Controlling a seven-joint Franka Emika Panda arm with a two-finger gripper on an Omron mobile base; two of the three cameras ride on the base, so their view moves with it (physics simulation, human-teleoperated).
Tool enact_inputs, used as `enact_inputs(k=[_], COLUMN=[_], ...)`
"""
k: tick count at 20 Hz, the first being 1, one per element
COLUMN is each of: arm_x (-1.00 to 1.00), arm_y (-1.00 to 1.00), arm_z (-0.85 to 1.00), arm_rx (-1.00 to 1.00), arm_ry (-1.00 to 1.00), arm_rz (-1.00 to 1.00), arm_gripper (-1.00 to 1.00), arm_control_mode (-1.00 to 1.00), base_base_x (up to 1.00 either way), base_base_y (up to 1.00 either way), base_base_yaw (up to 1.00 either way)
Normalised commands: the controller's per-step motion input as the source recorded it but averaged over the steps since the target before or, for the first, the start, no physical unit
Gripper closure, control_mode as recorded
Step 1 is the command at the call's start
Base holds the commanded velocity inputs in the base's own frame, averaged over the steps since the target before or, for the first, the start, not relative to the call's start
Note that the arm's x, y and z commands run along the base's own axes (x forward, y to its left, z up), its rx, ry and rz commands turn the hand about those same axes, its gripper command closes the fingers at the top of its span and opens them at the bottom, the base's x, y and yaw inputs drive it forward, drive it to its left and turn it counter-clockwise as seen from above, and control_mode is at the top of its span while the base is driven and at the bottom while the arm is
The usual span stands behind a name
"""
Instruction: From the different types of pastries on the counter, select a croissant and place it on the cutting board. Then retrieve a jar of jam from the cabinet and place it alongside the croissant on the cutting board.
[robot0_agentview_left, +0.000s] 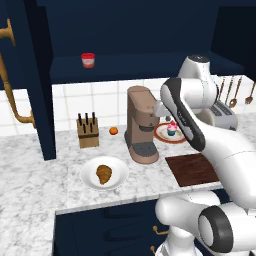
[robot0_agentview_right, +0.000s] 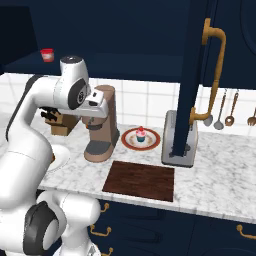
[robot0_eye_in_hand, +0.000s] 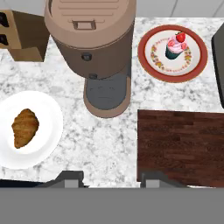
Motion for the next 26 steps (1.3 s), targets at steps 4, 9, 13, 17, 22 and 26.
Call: enact_inputs(k=[4, 9, 13, 17, 22, 26], arm_x=[-0.09, -0.41, -0.28, -0.01, 0.0, -0.02], arm_y=[0.07, 0.24, 0.38, 0.46, 0.41, 0.2], arm_z=[0.11, 0.43, 0.58, 0.63, 0.61, 0.14], arm_rx=[0.0, -0.04, -0.05, -0.04, 0.0, 0.0], arm_ry=[0.0, -0.14, -0.17, -0.13, -0.07, -0.01], arm_rz=[0.03, 0.09, 0.12, 0.08, 0.11, 0.07], arm_gripper=[-1.0, -1.0, -1.0, -1.0, -1.0, -1.0], arm_control_mode=[-1.0, -1.0, -1.0, -1.0, -1.0, -1.0], base_base_x=[0.0, 0.0, 0.0, 0.0, 0.0, 0.0], base_base_y=[0.0, 0.0, 0.0, 0.0, 0.0, 0.0], base_base_yaw=[0.0, 0.0, 0.0, 0.0, 0.0, 0.0])
